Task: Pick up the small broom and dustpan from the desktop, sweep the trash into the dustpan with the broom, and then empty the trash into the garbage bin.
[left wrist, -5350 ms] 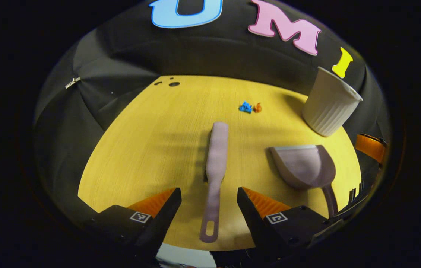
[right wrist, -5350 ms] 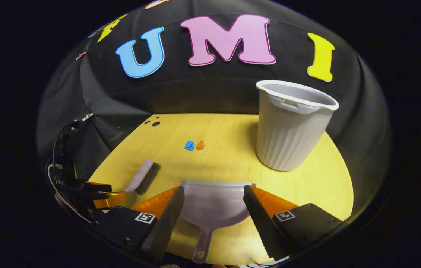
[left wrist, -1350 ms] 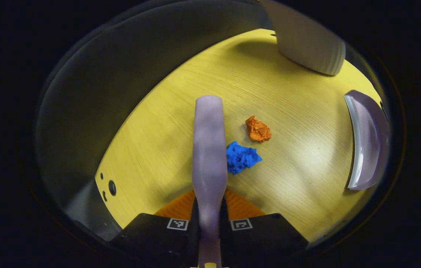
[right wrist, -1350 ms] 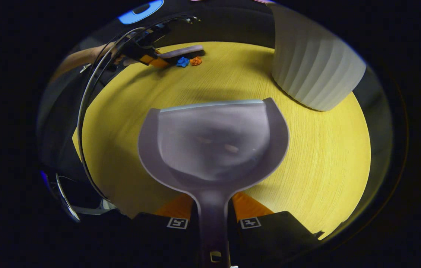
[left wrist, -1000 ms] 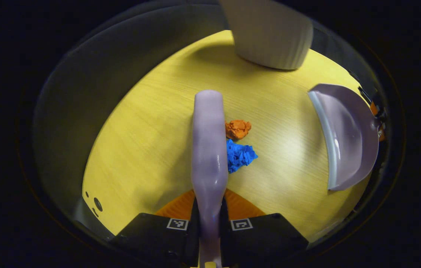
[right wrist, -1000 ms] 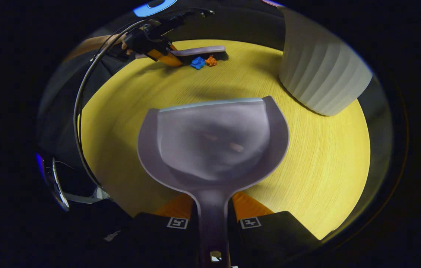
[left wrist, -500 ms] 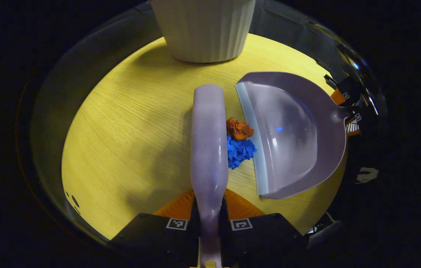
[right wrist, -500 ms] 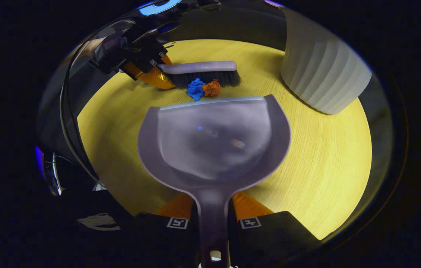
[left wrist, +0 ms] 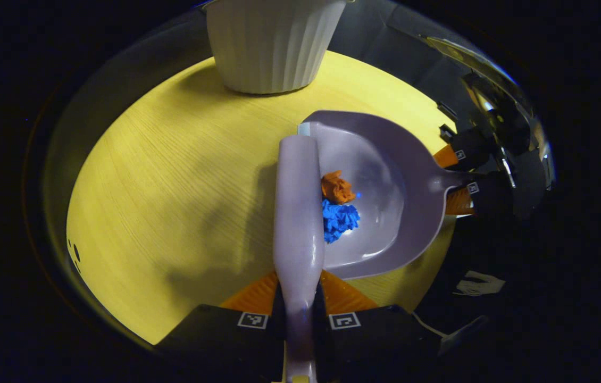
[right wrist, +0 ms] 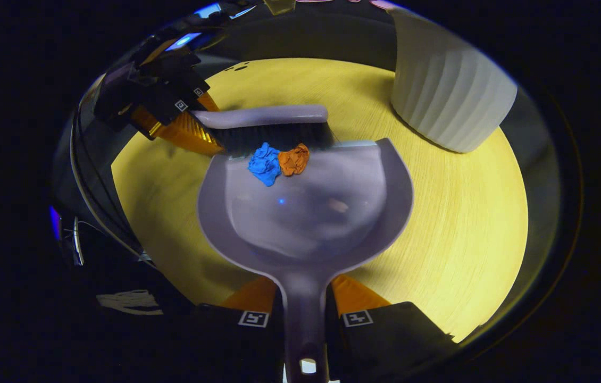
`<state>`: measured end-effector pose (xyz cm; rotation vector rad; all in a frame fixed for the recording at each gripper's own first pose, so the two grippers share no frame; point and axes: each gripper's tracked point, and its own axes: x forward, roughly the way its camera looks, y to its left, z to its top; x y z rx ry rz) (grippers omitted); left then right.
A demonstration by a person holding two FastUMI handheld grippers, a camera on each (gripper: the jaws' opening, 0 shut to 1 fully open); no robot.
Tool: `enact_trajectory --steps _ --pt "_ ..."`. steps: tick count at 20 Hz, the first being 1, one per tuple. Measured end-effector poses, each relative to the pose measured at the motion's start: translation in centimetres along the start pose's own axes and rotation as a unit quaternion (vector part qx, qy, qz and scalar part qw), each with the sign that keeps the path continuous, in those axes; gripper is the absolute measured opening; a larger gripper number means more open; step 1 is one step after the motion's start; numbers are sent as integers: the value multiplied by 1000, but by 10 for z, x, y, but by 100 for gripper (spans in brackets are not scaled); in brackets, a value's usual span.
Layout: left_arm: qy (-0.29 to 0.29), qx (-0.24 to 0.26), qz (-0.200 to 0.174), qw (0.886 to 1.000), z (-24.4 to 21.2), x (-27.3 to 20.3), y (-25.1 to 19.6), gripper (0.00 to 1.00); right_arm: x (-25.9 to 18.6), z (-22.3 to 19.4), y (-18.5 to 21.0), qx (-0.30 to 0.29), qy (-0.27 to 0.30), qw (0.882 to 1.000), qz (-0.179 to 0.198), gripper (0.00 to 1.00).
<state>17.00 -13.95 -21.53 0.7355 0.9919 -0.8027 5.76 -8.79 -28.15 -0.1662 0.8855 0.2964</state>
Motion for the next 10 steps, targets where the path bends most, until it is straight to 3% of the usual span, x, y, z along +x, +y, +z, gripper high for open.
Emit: enact_trajectory --steps 4,7,10 --pt "-37 -18 31 999 4 -9 -5 27 -1 -1 -2 10 -4 1000 -11 35" --pt "-120 -108 76 984 -3 -57 12 27 -14 -4 -8 24 -20 999 -31 35" --pt "-158 -182 89 966 -24 -92 34 27 -22 1 -7 34 -20 998 -54 35"
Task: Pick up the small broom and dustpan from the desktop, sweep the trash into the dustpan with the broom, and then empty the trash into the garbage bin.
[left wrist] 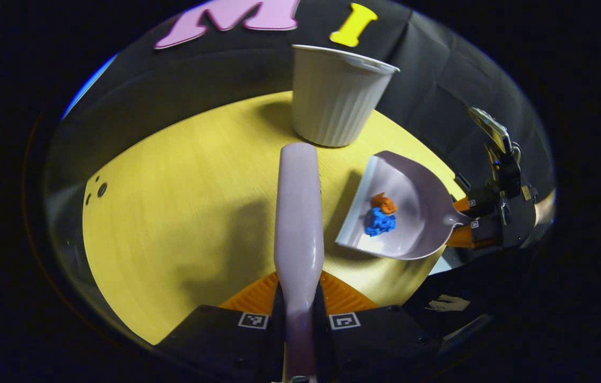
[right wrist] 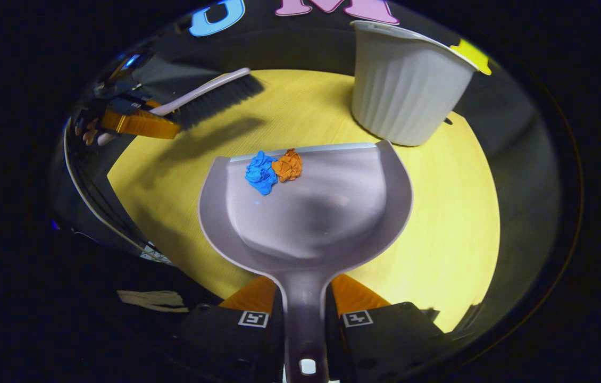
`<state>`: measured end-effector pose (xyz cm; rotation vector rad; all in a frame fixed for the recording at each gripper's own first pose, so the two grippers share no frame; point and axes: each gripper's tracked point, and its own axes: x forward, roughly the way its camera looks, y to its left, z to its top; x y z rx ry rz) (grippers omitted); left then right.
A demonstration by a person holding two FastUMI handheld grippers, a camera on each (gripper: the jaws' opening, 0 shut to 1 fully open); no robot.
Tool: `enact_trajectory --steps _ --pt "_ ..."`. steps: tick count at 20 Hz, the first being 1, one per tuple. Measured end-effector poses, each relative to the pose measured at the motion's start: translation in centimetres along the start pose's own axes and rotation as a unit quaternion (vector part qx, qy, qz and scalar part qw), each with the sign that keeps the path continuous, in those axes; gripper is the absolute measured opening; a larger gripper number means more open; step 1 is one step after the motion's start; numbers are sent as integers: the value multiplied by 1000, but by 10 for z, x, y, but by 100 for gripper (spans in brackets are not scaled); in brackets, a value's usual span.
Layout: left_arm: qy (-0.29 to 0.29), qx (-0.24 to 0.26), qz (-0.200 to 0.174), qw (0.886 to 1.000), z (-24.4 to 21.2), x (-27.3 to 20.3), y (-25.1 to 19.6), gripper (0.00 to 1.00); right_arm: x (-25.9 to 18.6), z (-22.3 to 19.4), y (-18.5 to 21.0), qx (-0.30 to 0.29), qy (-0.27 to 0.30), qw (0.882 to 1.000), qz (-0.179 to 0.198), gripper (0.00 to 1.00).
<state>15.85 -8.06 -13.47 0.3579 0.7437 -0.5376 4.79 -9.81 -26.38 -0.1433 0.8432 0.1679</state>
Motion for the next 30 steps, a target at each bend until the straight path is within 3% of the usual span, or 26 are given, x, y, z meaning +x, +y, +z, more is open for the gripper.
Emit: enact_trajectory --steps 4,5,7,13,16,19,22,26,29,30 --pt "-11 -33 26 999 -23 1 4 27 -10 5 4 15 11 1000 -8 35" --pt "-11 -40 28 999 -26 4 4 30 -13 8 4 22 4 1000 -11 35" --pt "-11 -54 32 998 -33 3 6 27 -17 8 4 29 -13 999 -20 35" --pt "-11 -102 36 994 -59 -5 14 27 -56 62 -12 54 -68 995 -41 35" --pt "2 -142 48 989 -88 -15 20 27 -65 111 -33 56 -95 992 -54 35" --pt "3 -160 57 985 -94 -25 24 27 -57 155 -59 77 -113 988 -70 35" --pt "-11 -192 57 980 -93 -31 29 27 -37 194 -98 74 -127 982 -115 35" --pt "-26 -236 61 970 -88 -41 35 27 2 219 -130 80 -122 978 -151 35" --pt "-35 -234 73 969 -84 -49 42 30 26 225 -149 57 -110 974 -189 35" --pt "-37 -237 77 968 -81 -52 47 27 38 228 -160 55 -99 973 -200 35"
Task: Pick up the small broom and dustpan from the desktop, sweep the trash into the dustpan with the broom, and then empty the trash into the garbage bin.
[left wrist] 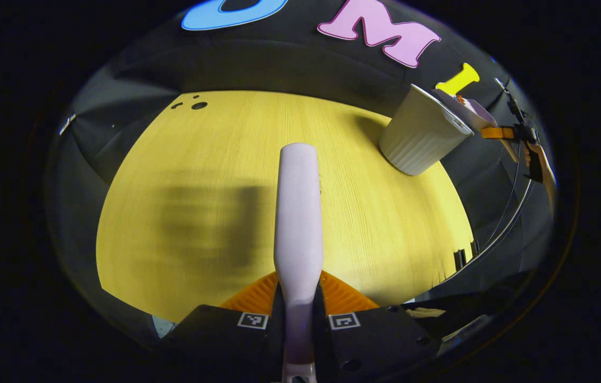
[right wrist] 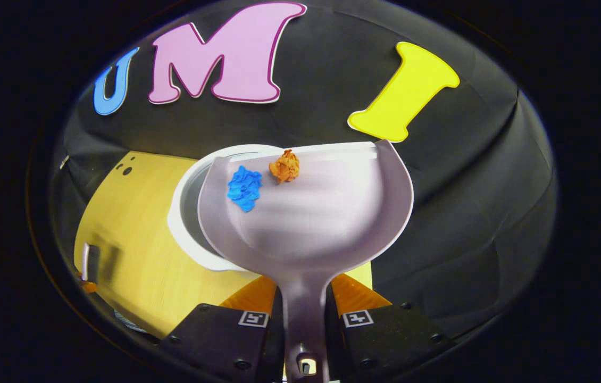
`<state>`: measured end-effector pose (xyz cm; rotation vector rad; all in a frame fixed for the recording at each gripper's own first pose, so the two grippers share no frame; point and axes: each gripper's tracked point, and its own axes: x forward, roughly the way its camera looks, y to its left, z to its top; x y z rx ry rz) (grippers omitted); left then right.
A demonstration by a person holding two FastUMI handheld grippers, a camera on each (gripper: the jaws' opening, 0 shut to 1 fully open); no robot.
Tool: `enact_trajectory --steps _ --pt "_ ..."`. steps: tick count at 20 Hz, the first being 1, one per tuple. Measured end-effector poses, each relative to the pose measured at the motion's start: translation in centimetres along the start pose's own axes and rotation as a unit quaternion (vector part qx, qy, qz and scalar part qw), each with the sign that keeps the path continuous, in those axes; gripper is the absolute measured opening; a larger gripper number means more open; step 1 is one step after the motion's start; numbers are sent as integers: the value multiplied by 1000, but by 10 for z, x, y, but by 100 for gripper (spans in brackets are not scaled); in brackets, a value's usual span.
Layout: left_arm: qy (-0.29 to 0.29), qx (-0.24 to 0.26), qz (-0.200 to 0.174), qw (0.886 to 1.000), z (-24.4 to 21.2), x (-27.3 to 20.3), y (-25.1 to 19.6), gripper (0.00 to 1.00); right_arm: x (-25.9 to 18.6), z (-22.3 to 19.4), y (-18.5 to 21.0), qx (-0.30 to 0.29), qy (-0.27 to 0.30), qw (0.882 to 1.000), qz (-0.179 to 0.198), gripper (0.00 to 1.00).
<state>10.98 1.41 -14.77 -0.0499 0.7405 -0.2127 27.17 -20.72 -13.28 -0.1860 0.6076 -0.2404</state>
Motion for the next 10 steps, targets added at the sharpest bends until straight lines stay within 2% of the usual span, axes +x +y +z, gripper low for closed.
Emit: enact_trajectory --steps 3,6,8,9,10 --pt "-9 -19 -5 1000 5 -4 -1 30 12 1 -10 -23 1 999 -30 35" --pt "-5 -18 1 1000 6 -3 0 27 21 6 -15 -76 -17 995 -65 35" --pt "2 -19 4 1000 4 -4 1 27 22 7 -18 -125 -32 987 -97 35" --pt "2 -18 5 1000 4 -3 1 30 21 9 -19 -151 -41 982 -110 35" --pt "1 -18 6 1000 5 -3 2 27 22 9 -20 -177 -45 975 -122 35"
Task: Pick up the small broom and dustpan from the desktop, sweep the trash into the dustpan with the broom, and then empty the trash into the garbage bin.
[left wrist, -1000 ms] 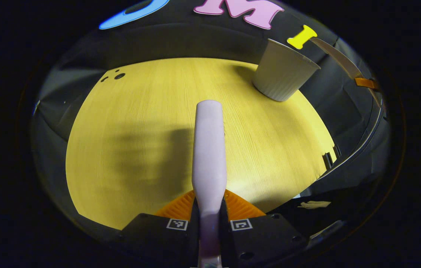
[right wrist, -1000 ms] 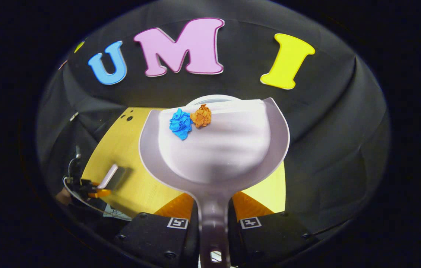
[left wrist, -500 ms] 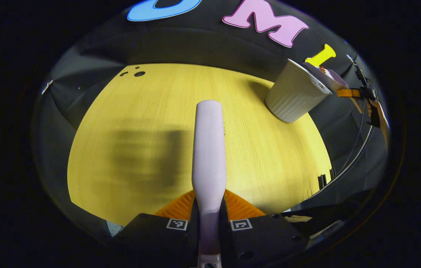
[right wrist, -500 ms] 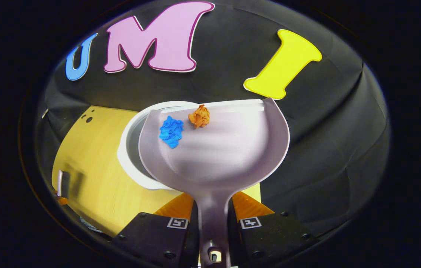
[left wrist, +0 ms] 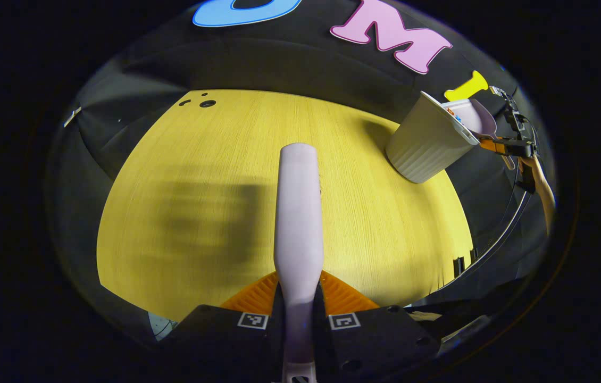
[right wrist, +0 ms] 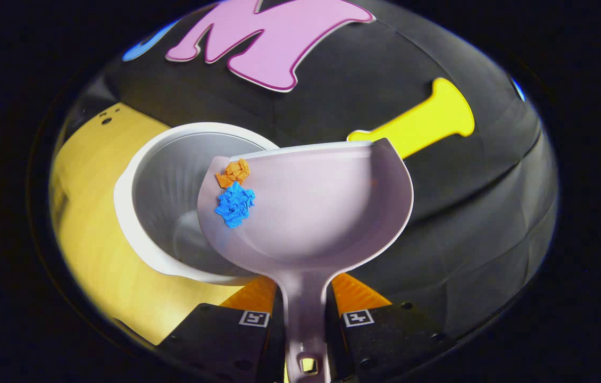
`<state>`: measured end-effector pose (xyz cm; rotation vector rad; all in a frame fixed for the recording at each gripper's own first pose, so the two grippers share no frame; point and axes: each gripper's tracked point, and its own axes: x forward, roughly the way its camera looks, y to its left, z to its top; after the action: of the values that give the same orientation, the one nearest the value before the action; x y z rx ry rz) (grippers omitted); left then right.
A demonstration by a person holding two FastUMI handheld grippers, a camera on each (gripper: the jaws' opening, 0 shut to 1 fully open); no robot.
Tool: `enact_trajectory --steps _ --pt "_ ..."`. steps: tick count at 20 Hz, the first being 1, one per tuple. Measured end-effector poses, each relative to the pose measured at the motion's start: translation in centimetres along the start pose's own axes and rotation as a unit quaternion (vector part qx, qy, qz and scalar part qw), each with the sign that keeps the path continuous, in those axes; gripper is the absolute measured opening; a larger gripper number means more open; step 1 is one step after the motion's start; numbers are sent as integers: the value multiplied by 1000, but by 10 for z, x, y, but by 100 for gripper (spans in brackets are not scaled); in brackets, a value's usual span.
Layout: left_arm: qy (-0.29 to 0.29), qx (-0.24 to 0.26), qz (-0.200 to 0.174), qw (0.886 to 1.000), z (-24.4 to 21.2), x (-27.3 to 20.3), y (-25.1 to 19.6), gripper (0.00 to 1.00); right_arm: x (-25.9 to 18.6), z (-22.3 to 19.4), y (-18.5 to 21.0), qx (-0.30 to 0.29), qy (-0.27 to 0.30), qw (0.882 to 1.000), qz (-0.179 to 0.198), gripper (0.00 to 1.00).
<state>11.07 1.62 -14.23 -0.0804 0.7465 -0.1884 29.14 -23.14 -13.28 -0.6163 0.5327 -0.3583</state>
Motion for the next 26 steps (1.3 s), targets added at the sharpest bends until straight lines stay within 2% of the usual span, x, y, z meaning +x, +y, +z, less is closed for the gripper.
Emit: enact_trajectory --steps 4,6,9,12,13,15,17,18,20,22,23,24,26 --pt "7 -8 -18 1000 0 -3 -3 27 2 7 -5 -102 -33 993 -51 35" --pt "4 -3 -27 1000 2 -4 -7 30 6 11 -8 -150 -47 985 -76 35" --pt "5 -1 -22 1000 3 -3 -13 27 5 18 -12 -201 -61 972 -107 35" --pt "4 -29 -48 998 6 -9 -26 27 3 23 -14 -250 -68 955 -142 35" --pt "6 -33 -53 998 4 -11 -27 30 2 24 -15 -272 -69 947 -154 35" --pt "8 -29 -50 998 5 -12 -25 27 2 27 -18 -314 -78 930 -176 35" --pt "7 -21 -43 999 6 -13 -21 30 -1 30 -20 -349 -87 915 -184 35" --pt "7 -20 -39 999 8 -14 -17 27 -3 31 -22 -364 -89 908 -186 35" --pt "5 -24 -27 999 12 -16 -6 27 -8 32 -17 -422 -89 879 -203 35" --pt "4 -24 -21 999 15 -19 1 27 -10 34 -10 -451 -91 862 -215 35" --pt "3 -23 -17 1000 16 -21 6 27 -11 33 -10 -454 -90 860 -217 35" --pt "4 -22 -14 1000 17 -22 10 30 -10 31 -12 -448 -86 864 -215 35" --pt "3 -25 -10 1000 18 -23 14 27 -8 30 -14 -420 -80 881 -203 35"
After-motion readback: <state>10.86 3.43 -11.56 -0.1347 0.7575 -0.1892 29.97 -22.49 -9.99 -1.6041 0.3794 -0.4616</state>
